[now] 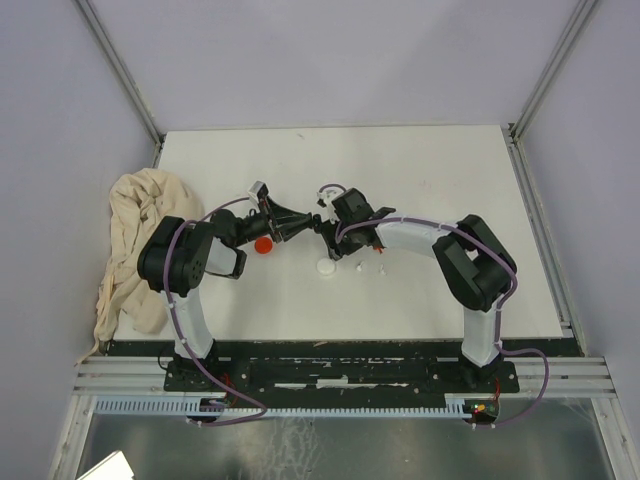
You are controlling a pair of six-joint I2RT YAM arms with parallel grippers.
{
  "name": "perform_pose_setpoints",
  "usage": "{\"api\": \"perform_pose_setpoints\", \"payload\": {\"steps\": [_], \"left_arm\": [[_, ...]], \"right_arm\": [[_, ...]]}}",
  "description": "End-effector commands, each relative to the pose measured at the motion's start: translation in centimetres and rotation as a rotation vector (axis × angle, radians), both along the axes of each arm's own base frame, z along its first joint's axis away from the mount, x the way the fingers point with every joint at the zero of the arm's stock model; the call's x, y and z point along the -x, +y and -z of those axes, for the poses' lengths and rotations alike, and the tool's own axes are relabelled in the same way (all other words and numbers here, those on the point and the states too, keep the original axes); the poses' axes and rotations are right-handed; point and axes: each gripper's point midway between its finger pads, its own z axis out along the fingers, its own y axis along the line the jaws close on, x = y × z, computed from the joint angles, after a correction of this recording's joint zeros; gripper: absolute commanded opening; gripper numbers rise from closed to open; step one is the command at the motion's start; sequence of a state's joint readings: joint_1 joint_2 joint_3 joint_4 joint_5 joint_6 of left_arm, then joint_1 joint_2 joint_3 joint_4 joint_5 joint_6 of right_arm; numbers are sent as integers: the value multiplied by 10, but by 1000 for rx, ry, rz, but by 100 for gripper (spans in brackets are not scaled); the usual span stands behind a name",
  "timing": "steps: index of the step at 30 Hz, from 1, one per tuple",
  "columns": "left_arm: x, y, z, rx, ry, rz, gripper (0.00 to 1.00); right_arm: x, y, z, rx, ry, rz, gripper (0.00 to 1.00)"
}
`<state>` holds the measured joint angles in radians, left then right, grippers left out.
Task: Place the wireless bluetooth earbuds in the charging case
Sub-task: Pick up the earbud from the center of the board.
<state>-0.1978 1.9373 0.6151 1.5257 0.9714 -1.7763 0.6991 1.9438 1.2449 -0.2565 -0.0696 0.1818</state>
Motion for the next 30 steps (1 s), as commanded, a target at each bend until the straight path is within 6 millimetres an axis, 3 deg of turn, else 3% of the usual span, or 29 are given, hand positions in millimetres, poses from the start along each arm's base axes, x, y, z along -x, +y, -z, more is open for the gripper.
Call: {"api": "perform_pose_setpoints", "payload": {"steps": [1,14,21,25,30], "left_arm": [[12,4,-33,27,-265,-10,3],[12,3,-31,25,-259,-13,3],[12,4,-30,24,-259,-14,3],[12,4,-31,25,-261,-15,3],[12,4,-32,25,-264,-15,3]], "right_arm": [[8,-4,-11,2,-6,-7,61],[14,-11,-22,12,-26,-7,61],[6,-10,-51,-25,-103,10,61],[-3,-18,-63,15,-123,73,60],[-8,-36,-57,140,-80,163,59]]}}
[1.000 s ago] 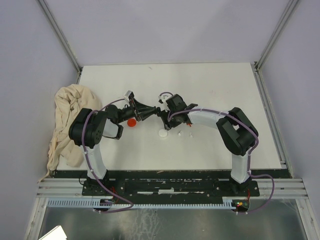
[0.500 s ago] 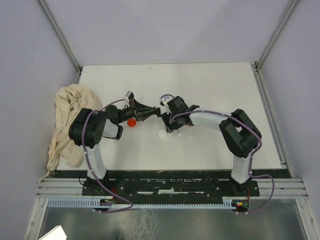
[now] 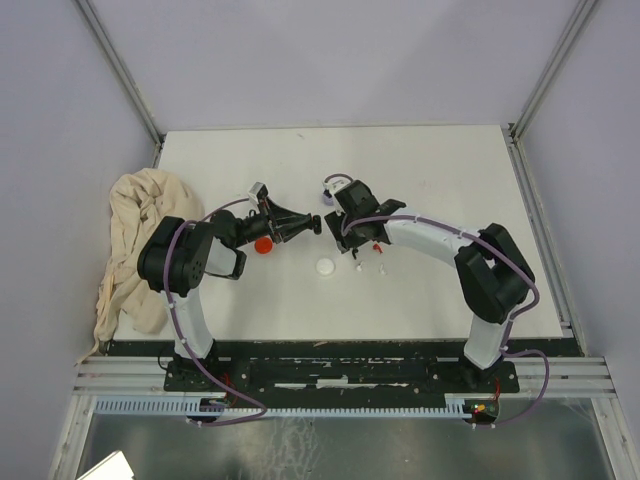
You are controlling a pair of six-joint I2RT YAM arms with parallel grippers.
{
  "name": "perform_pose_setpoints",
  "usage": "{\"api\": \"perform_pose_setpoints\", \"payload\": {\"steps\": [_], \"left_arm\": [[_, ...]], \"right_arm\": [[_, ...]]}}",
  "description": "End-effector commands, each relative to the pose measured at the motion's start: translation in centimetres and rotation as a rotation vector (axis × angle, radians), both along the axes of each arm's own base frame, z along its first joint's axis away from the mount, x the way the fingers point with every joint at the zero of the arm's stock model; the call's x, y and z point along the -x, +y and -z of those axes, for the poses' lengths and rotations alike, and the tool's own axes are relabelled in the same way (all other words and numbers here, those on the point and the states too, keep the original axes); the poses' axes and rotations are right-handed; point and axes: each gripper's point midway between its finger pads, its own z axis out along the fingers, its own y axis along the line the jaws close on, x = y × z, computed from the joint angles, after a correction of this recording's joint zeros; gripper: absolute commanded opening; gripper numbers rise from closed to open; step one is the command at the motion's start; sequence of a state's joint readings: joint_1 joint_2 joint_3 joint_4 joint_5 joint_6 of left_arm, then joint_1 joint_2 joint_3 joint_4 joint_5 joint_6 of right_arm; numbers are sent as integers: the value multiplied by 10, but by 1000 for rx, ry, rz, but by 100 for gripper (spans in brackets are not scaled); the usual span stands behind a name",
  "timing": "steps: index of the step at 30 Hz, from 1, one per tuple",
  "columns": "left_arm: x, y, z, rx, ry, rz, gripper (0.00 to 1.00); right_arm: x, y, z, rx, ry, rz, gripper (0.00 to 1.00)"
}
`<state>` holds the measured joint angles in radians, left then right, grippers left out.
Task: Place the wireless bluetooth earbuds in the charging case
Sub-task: Pick up the earbud from the center of the board.
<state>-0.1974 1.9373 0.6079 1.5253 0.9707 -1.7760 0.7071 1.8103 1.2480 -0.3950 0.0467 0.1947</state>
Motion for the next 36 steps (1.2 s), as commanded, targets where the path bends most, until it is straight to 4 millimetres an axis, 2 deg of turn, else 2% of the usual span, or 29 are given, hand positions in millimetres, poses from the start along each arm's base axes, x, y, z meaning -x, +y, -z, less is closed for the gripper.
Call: {"api": "perform_pose_setpoints", "payload": {"steps": [1,16,36], "left_arm": [[12,4,-34,26,-272,-12,3],[12,5,-34,25,-273,-13,3],[11,5,-33,24,-271,-13,3]], "right_arm": [[-14,-13,-13,85,-22,109,59],[-18,-12,14,108,36,142,56],[-26,-14,33,64,91,158,52]]}}
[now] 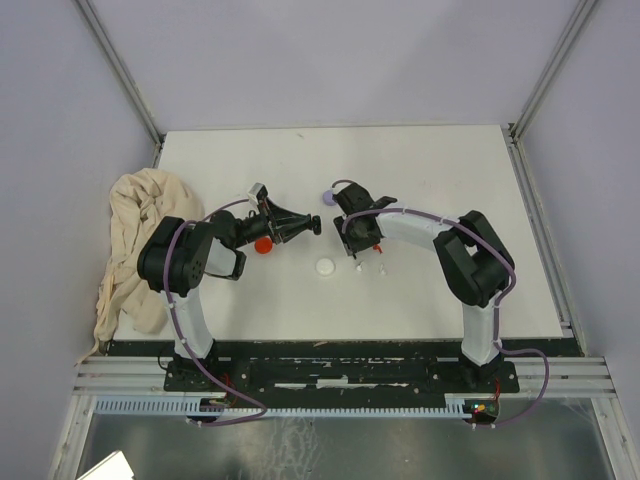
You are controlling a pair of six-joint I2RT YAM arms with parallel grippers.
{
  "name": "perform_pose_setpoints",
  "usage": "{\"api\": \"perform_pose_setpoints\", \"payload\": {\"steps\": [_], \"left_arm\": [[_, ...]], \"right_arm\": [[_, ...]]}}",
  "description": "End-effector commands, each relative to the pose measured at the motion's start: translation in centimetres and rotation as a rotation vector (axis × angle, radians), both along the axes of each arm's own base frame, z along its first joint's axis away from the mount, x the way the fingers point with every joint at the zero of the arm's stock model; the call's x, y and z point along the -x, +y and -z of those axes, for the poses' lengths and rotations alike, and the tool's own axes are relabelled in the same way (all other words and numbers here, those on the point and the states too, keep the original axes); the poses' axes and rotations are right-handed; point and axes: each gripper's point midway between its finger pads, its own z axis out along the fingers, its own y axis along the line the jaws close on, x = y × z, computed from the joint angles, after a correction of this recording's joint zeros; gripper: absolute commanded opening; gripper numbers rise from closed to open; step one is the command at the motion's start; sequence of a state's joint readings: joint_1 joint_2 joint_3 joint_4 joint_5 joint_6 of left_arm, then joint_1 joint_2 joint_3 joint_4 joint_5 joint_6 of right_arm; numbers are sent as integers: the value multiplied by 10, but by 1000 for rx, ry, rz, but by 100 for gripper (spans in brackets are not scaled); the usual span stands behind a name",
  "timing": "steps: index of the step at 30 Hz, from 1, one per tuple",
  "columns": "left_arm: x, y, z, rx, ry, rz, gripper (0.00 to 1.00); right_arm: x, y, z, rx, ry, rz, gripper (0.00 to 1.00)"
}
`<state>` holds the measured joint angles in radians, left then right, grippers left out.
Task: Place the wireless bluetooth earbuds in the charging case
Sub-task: Pick up the earbud from the center of the board.
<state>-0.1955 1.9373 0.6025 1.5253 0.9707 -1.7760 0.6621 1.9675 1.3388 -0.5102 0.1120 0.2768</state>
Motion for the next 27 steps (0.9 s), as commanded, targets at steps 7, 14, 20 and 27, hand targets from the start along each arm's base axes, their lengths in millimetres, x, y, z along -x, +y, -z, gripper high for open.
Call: {"api": "perform_pose_setpoints", "payload": {"steps": [7,14,20,27], "left_arm": [[10,4,-33,24,-275,-12,3],[10,4,-34,24,-275,-12,3],[11,4,-34,24,-275,-11,3],[11,4,-33,23,-272,-12,3]], "right_arm": [[-16,15,-9,-60,-29,7,49],[-14,14,-7,-58,-19,6,42],[-13,12,-6,-47,-17,9,33],[-16,12,-11,-44,-32,10,13]]}}
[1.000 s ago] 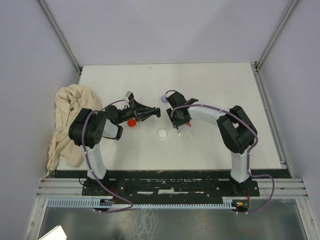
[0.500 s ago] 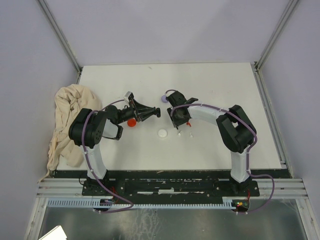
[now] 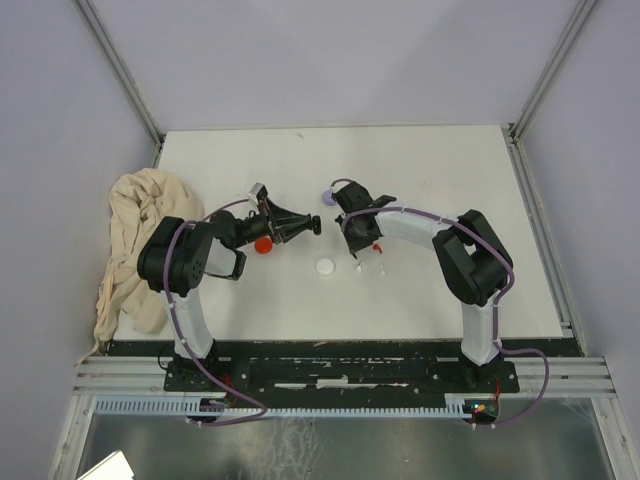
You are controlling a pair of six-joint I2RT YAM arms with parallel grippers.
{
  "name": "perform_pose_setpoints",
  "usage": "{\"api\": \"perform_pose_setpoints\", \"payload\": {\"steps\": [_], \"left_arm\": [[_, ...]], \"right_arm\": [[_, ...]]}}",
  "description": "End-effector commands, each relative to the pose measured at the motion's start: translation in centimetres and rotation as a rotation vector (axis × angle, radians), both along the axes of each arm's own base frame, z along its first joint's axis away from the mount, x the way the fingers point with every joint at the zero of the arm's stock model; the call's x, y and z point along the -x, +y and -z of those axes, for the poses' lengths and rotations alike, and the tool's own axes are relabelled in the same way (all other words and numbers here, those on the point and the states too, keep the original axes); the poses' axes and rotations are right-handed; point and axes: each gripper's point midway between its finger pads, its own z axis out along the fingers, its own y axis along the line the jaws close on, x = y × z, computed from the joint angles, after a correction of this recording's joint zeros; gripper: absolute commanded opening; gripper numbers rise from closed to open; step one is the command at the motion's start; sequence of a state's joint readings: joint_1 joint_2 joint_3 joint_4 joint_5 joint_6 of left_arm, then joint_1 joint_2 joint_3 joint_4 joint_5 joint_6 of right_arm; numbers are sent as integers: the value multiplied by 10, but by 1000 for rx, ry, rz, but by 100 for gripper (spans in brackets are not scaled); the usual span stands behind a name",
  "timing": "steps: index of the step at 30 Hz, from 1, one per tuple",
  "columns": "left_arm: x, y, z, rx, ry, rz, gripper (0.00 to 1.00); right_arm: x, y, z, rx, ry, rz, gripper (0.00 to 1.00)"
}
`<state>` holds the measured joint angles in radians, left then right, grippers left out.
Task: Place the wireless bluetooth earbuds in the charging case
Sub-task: Pick up the earbud from the center of the board.
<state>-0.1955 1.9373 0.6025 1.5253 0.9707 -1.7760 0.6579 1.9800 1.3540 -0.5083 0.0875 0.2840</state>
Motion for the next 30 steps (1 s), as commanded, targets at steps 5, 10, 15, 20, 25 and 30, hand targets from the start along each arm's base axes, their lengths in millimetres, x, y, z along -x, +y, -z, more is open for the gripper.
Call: {"api": "perform_pose_setpoints", "payload": {"steps": [5,10,15,20,25,30], "left_arm": [[10,4,-33,25,-270,-13,3],[11,4,-34,27,-267,-16,3],[10,4,-35,30,-265,-20,3],[10,2,-39,38,-267,-17,3],[13,-3,-44,49,-273,-5,3],[13,-10,-44,64,-252,-3,3]], "right_arm": [[-27,8,-45,-67,-140,3,4],[-43,7,-101,-202,-292,19,1],[-51,2,-149,-317,-424,14,1],[-45,3,-191,-455,-564,-27,1],[-32,12,-227,-611,-690,-112,1],[-17,26,-246,-742,-758,-215,1]]}}
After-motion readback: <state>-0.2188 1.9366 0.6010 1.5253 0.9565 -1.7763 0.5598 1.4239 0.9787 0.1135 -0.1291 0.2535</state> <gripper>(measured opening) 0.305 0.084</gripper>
